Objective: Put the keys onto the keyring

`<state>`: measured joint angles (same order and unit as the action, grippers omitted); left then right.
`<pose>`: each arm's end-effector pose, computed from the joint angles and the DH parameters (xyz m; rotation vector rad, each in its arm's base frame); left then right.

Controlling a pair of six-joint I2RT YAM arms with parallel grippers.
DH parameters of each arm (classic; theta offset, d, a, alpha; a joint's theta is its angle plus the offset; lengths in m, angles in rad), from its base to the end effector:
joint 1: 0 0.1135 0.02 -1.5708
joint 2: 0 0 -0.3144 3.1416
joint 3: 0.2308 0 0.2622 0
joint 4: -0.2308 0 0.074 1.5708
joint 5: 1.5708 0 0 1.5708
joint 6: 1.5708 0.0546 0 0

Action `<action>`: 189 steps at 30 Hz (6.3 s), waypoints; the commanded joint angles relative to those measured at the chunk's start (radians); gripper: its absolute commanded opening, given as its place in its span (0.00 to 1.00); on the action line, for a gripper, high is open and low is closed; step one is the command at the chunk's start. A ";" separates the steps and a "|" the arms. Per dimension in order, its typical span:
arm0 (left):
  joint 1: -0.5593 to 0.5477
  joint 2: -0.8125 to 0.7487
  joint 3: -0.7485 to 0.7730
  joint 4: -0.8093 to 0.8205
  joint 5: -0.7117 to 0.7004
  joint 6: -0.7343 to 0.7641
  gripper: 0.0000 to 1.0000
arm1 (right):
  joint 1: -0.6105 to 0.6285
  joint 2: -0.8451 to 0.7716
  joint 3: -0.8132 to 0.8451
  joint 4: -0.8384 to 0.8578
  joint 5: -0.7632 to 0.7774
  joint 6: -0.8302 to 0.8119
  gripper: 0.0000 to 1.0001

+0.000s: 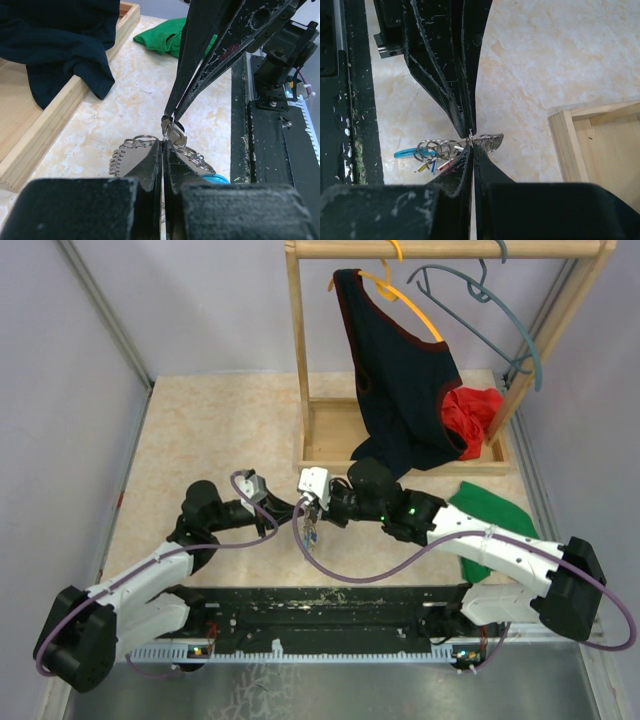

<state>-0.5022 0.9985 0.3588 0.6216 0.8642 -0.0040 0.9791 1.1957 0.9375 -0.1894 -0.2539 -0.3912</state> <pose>0.1551 -0.1326 0.2716 1.0551 1.3200 -1.0658 0.1455 0.2411 0.3440 -1.4270 1.4856 0.6251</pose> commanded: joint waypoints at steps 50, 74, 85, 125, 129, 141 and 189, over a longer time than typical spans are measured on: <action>-0.001 -0.096 -0.029 -0.006 -0.122 0.024 0.01 | -0.131 0.390 -0.044 -0.040 0.372 0.592 0.24; -0.001 -0.092 -0.031 0.000 -0.110 0.022 0.01 | -0.232 0.301 -0.138 0.046 0.050 0.500 0.28; -0.001 -0.092 -0.031 0.001 -0.110 0.021 0.01 | -0.232 0.344 -0.140 0.064 0.046 0.491 0.23; -0.001 -0.080 -0.029 0.020 -0.087 0.010 0.01 | -0.230 0.126 -0.173 0.067 0.025 0.374 0.00; -0.001 -0.072 -0.026 0.024 -0.083 0.010 0.01 | -0.227 0.060 -0.157 0.085 -0.017 0.348 0.00; -0.001 -0.063 -0.018 0.024 -0.078 0.012 0.01 | -0.200 -0.046 -0.185 0.278 -0.183 0.148 0.00; -0.001 -0.045 -0.011 0.040 -0.036 0.000 0.01 | -0.115 -0.020 -0.114 0.298 -0.223 0.072 0.00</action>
<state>-0.5022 0.9527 0.3313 0.6136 0.8021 -0.0006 0.8520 1.1683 0.7616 0.0784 -0.4900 -0.3214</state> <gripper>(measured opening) 0.010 0.007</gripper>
